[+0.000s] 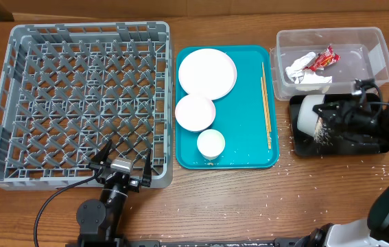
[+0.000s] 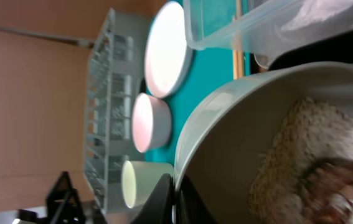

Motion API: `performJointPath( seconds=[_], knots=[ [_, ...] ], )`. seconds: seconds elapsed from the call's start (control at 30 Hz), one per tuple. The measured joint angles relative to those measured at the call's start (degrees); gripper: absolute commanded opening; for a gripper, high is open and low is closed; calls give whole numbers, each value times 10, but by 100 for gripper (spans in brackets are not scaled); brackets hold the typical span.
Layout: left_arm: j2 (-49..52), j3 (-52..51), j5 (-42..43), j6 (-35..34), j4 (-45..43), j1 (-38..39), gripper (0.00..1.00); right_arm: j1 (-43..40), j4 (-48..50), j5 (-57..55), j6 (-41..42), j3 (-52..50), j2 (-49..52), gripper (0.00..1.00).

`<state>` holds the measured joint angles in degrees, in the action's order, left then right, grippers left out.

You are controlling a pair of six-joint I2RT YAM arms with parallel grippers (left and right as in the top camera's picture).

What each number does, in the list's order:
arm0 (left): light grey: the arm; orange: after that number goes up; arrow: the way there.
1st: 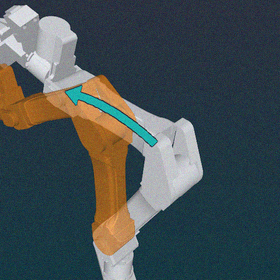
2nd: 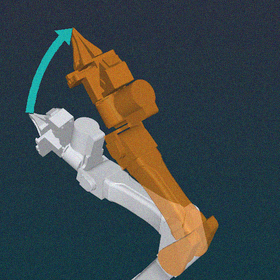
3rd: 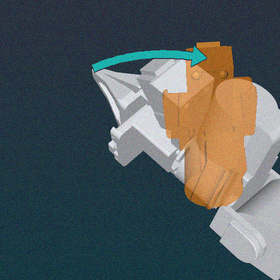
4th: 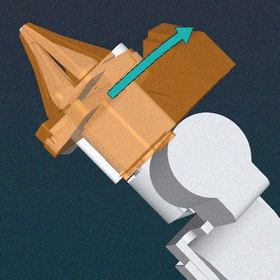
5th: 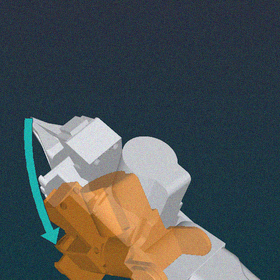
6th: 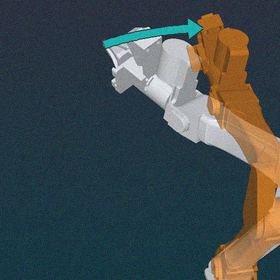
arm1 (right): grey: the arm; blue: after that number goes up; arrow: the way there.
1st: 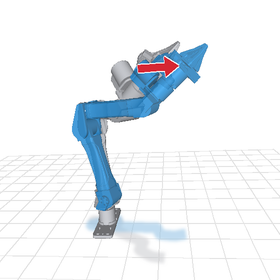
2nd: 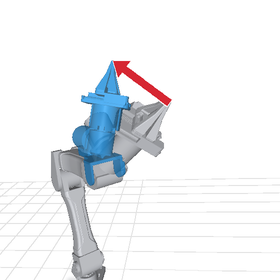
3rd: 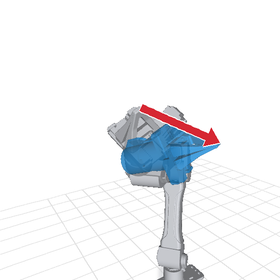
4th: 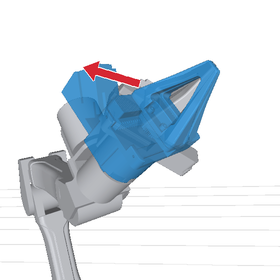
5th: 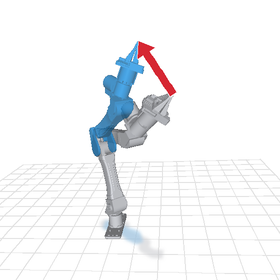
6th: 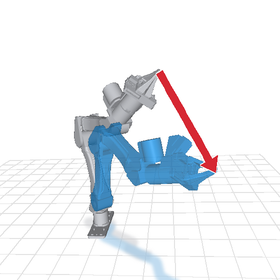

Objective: Sort waste into correct bins and load items into the dishwasher
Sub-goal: 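Carry bowl over the black tray and tip rice out, then return the emptied grey bowl to the teal tray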

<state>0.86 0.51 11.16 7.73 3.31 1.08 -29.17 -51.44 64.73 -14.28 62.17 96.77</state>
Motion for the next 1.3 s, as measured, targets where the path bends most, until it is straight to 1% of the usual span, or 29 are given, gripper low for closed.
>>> performJointPath(
  seconds=[0.27,0.5,0.63,0.73,0.8,0.87,0.93,1.0,1.03,1.3],
  knots=[
    [0,0,0,0,0,0,100,-39,12,133,5,-3,39,4],
    [0,0,0,0,0,0,100,-44,67,193,65,-5,52,4],
    [0,0,0,0,0,0,100,-45,130,221,149,-7,52,4],
    [0,0,0,0,0,0,100,-45,181,228,250,-7,52,4],
    [0,0,0,0,0,0,100,-46,204,230,304,-7,52,4],
    [0,0,0,0,0,0,100,-46,218,232,349,-7,52,4],
    [0,0,0,0,0,0,100,-47,215,233,377,-7,52,4],
    [0,0,0,0,0,0,100,-49,147,233,372,-7,52,4],
    [0,0,0,0,0,0,100,-50,138,231,363,-7,52,4],
    [0,0,0,0,0,0,100,-54,132,197,322,-7,47,4]
  ],
)
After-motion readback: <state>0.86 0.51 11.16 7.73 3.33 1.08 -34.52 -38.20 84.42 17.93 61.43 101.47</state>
